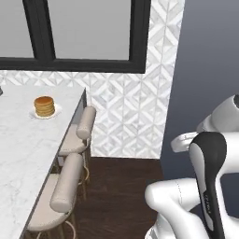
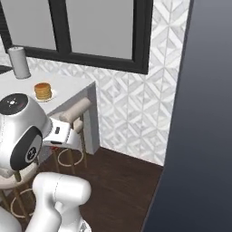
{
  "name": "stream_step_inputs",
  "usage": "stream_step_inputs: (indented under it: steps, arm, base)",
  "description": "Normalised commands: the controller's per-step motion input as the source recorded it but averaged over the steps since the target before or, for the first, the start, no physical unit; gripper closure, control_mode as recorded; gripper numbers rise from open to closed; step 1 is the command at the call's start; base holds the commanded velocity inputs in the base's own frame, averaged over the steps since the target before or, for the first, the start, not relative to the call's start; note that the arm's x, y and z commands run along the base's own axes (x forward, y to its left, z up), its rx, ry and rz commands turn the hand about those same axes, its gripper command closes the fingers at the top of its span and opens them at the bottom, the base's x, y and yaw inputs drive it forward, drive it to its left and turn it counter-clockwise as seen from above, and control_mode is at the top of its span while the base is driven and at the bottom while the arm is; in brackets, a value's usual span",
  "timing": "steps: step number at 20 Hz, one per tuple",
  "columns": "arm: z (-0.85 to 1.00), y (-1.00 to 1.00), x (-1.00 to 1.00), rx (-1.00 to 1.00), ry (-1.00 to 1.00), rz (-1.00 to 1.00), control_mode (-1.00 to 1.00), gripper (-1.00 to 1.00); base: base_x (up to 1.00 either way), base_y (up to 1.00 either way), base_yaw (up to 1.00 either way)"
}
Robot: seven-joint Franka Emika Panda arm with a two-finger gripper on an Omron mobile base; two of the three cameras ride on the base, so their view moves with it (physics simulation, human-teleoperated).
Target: Take the strawberry from the fridge and place it on top of the pancake, located on the dining counter.
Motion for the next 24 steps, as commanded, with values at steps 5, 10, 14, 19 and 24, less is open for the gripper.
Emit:
stream_step_inputs:
  steps: [5, 10, 14, 19, 24]
  arm:
    - [0.0, 0.0, 0.0, 0.0, 0.0, 0.0, 1.0, 1.0]
    - [0.0, 0.0, 0.0, 0.0, 0.0, 0.0, 1.0, 1.0]
    - [0.0, 0.0, 0.0, 0.0, 0.0, 0.0, 1.0, 1.0]
    - [0.0, 0.0, 0.0, 0.0, 0.0, 0.0, 1.0, 1.0]
    - [0.0, 0.0, 0.0, 0.0, 0.0, 0.0, 1.0, 1.0]
  base:
    - [1.0, -0.35, 0.5]
    - [1.0, -0.42, 0.71]
    - [1.0, -0.48, 0.76]
    - [0.72, -0.86, 0.66]
    - [0.25, -0.98, 0.65]
